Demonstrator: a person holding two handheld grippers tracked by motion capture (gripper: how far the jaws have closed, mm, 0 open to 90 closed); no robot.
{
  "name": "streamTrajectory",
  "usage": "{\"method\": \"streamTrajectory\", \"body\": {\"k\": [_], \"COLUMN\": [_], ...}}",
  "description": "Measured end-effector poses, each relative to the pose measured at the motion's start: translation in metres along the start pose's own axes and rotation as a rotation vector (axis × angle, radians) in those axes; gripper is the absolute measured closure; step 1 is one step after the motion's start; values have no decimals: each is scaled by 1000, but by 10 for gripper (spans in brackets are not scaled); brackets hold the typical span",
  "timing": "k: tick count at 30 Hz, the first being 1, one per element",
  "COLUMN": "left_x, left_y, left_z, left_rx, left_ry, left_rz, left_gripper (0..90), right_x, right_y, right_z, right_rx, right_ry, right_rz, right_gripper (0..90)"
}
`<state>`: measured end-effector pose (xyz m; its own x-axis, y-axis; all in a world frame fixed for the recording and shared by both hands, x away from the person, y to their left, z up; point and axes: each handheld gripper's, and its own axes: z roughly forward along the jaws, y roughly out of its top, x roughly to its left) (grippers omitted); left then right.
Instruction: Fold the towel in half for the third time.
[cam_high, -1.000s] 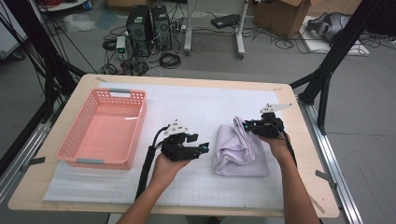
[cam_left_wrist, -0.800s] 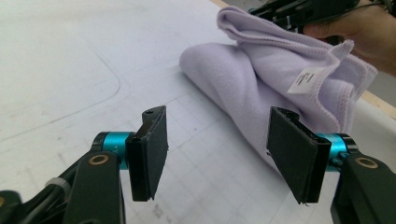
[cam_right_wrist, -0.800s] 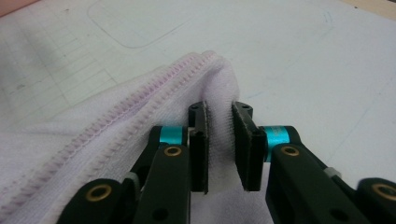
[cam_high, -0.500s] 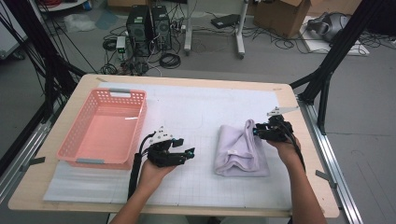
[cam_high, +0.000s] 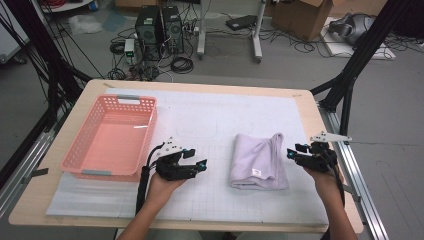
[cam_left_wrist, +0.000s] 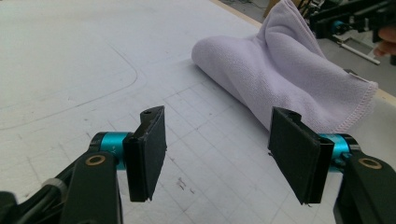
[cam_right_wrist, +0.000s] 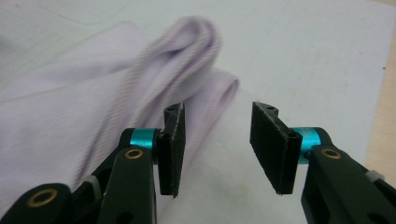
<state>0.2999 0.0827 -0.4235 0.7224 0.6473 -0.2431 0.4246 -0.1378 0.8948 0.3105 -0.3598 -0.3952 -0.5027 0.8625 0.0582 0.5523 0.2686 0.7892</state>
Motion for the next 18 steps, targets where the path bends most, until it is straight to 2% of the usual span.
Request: {"method": "streamTrajectory", "body": {"k": [1,3,5,6,8,11,12,13,14,15,16,18], "left_x": [1,3,4,5,6,6,6,6,6,6,6,7], "left_y": [-1,-1,-2,-3,-3,-4,-4,-4,-4,-4,-4,-4], "left_z": [-2,-4,-6,-6,-8,-8,-9,-9,-10,-11,-11,-12], "left_rx": [0,-1,5,7,8,7,7,7,4,4,2,2], "left_ry": [2,7,10,9,11,12,14,14,13,12,14,15], "left_rz": [2,2,0,4,1,0,-1,-1,-1,-1,-2,0], "left_gripper": [373,373,373,373,374,373,373,374,374,374,374,374], "right_x": [5,21,31,34,37,41,42,42,43,44,45,48], "right_y": [-3,-15,-23,-25,-25,-23,-24,-24,-26,-26,-25,-22], "right_z": [-2,-5,-7,-8,-8,1,6,6,14,15,14,10], "right_rx": [-4,1,-5,-15,-33,10,36,36,80,81,75,74], "right_ry": [9,35,72,98,146,124,106,106,115,118,111,83], "right_rz": [3,-25,-24,-8,55,77,77,77,80,70,46,8], "right_gripper": [550,567,569,565,520,499,543,543,719,801,837,851]}}
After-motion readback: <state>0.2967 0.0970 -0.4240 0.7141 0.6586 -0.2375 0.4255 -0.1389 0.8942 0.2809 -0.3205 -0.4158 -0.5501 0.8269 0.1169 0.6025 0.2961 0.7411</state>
